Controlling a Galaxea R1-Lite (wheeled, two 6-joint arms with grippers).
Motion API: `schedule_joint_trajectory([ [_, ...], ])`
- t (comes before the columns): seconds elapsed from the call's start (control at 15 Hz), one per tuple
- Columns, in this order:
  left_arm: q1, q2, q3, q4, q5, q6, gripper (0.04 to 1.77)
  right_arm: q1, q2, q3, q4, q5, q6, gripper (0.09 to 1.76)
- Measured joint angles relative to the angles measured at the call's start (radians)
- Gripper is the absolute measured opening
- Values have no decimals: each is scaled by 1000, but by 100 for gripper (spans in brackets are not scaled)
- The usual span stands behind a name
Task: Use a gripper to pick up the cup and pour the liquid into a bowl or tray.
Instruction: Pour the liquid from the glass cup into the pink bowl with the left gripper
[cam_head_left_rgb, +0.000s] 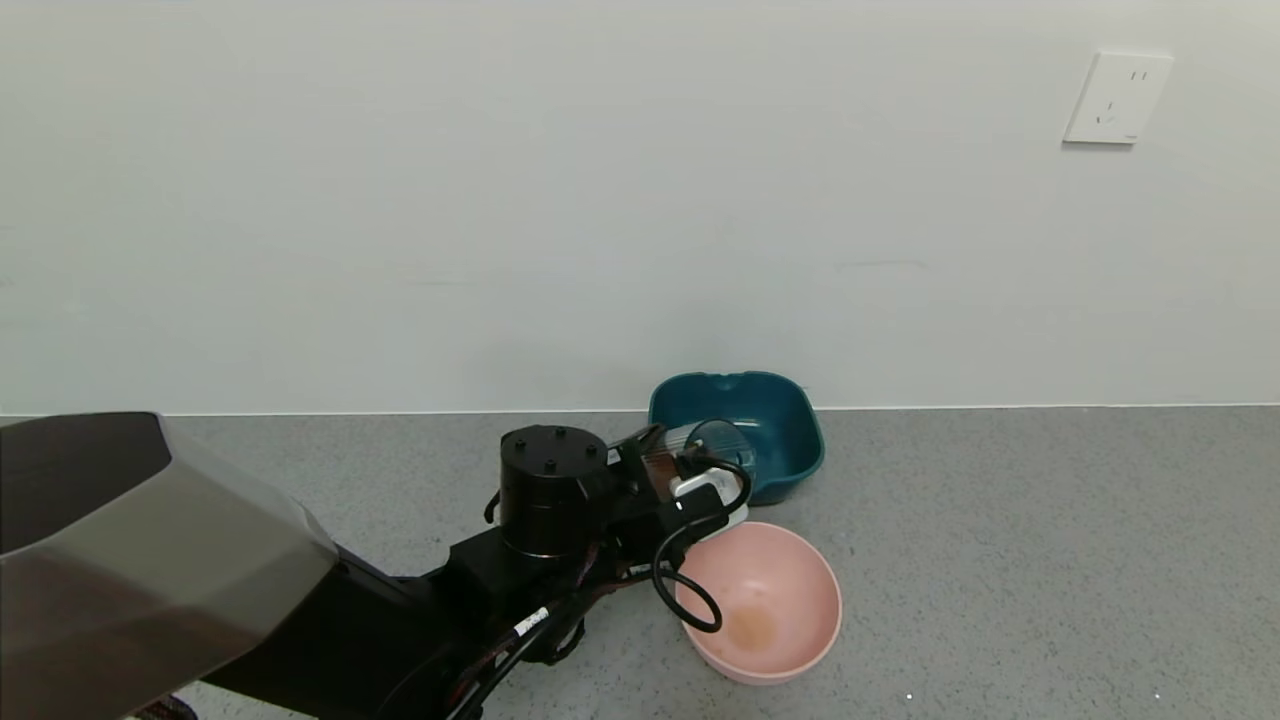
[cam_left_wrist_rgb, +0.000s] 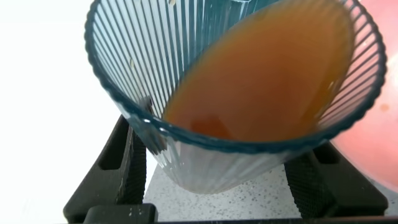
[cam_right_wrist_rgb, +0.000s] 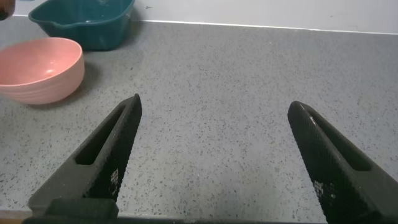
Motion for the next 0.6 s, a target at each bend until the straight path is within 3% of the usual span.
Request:
schedule_joint_trajectory([
  [0.6, 0, -7, -2, 13, 19, 102, 126, 0, 0, 0, 0, 0, 0, 171],
])
